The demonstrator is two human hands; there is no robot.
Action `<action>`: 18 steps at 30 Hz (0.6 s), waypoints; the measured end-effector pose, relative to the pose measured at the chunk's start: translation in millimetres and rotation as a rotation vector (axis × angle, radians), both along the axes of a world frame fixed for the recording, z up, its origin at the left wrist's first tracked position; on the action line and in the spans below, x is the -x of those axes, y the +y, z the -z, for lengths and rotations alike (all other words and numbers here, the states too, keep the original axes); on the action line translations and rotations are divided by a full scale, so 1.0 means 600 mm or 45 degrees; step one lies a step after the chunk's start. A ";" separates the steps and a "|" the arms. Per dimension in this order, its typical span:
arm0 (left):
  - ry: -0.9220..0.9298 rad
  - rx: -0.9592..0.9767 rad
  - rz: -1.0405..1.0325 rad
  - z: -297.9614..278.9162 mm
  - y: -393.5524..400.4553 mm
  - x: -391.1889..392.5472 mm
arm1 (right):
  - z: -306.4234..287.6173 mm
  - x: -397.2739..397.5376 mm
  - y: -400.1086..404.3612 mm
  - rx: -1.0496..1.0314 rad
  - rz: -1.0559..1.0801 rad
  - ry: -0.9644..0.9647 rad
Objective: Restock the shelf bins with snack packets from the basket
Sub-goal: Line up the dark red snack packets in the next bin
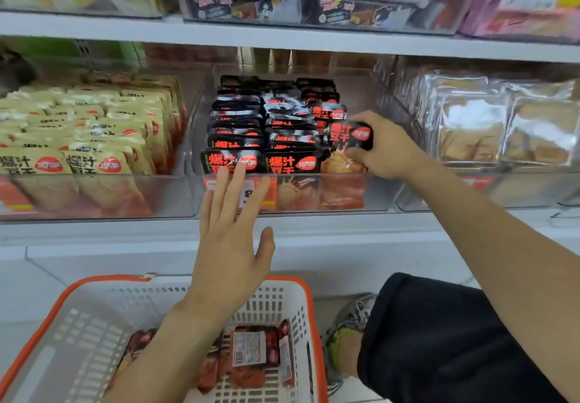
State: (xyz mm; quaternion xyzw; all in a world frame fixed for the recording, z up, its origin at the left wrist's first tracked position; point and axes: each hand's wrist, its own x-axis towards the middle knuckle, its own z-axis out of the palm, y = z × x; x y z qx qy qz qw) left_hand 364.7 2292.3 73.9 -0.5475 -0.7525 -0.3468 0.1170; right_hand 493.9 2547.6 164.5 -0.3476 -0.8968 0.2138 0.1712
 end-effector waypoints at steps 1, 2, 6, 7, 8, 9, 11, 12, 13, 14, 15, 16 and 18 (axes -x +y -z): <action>-0.021 -0.035 0.032 0.005 -0.006 -0.002 | 0.000 0.006 0.005 0.036 -0.010 -0.088; -0.058 -0.076 0.056 0.011 -0.012 -0.004 | 0.002 0.012 0.008 0.059 -0.001 -0.174; -0.294 -0.256 -0.030 0.052 -0.042 -0.014 | 0.006 0.014 -0.011 -0.221 0.160 -0.108; -0.346 -0.261 -0.069 0.071 -0.049 -0.016 | 0.006 0.008 -0.031 -0.345 0.157 0.057; -0.407 -0.217 -0.101 0.095 -0.056 -0.015 | 0.008 0.003 -0.059 -0.463 0.100 0.250; -0.453 -0.148 -0.141 0.127 -0.064 -0.010 | 0.012 0.000 -0.094 -0.537 0.004 0.416; -0.574 0.112 -0.279 0.200 -0.090 0.008 | 0.038 0.001 -0.171 -0.503 -0.265 0.539; -0.634 0.295 -0.384 0.235 -0.108 0.021 | 0.063 0.006 -0.207 -0.402 -0.396 0.494; -0.688 0.468 -0.471 0.272 -0.134 0.032 | 0.095 0.016 -0.240 -0.263 -0.507 0.381; -0.736 0.648 -0.554 0.301 -0.161 0.045 | 0.131 0.026 -0.272 -0.106 -0.596 0.224; -0.763 0.789 -0.644 0.319 -0.190 0.053 | 0.172 0.038 -0.301 0.057 -0.653 0.051; -0.796 0.923 -0.723 0.340 -0.218 0.062 | 0.216 0.051 -0.327 0.210 -0.696 -0.108; -0.902 1.081 -0.809 0.362 -0.266 0.072 | 0.291 0.081 -0.372 0.467 -0.763 -0.347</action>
